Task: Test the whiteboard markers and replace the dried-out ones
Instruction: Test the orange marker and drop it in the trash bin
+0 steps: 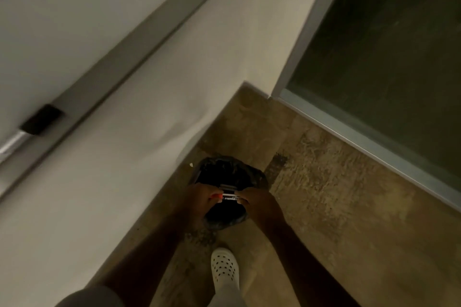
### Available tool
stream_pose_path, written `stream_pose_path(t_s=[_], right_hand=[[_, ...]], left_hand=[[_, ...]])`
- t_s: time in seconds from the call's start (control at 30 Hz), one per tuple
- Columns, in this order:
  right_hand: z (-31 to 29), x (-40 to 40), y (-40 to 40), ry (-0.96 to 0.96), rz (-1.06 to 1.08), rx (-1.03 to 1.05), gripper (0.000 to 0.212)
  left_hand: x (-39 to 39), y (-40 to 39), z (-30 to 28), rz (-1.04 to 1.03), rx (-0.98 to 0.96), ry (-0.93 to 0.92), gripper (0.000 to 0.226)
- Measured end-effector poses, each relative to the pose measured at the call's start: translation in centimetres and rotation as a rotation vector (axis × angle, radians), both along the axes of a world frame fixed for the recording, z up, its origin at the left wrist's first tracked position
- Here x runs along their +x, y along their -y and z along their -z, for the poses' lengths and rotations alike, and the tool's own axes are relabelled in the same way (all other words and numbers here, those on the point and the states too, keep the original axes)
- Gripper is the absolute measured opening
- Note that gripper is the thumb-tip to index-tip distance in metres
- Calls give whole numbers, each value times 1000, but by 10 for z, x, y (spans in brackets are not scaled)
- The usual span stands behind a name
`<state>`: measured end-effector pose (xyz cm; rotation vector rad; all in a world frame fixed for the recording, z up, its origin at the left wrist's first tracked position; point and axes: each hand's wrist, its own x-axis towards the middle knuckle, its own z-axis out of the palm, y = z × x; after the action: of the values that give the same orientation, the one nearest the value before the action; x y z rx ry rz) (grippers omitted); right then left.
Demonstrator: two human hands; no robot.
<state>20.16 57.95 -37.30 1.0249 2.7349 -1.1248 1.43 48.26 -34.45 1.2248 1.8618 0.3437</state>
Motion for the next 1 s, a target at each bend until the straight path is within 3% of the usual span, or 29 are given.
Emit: stream_pose_path(t_s=[0.1, 0.2, 0.37, 0.5, 0.6, 0.7, 0.8, 1.0], right_hand=[[60, 4, 4, 2, 11, 13, 26], [114, 6, 12, 27, 56, 12, 23], [181, 2, 15, 119, 26, 12, 29], [214, 2, 17, 113, 23, 2, 27], [218, 3, 16, 114, 16, 34, 37], [218, 4, 21, 110, -42, 224, 45], [209, 1, 24, 145, -44, 298, 61], [171, -12, 23, 206, -3, 346, 79]], left_hand=[[0, 5, 75, -20, 10, 10, 53], [3, 7, 131, 13, -31, -47, 50], [9, 10, 188, 51, -73, -148, 40], [13, 10, 214, 29, -77, -177, 56], [18, 13, 224, 0, -48, -171, 63], [21, 18, 227, -8, 28, -195, 62], [20, 20, 226, 65, 120, -284, 74], [14, 16, 190, 38, 190, -448, 74]])
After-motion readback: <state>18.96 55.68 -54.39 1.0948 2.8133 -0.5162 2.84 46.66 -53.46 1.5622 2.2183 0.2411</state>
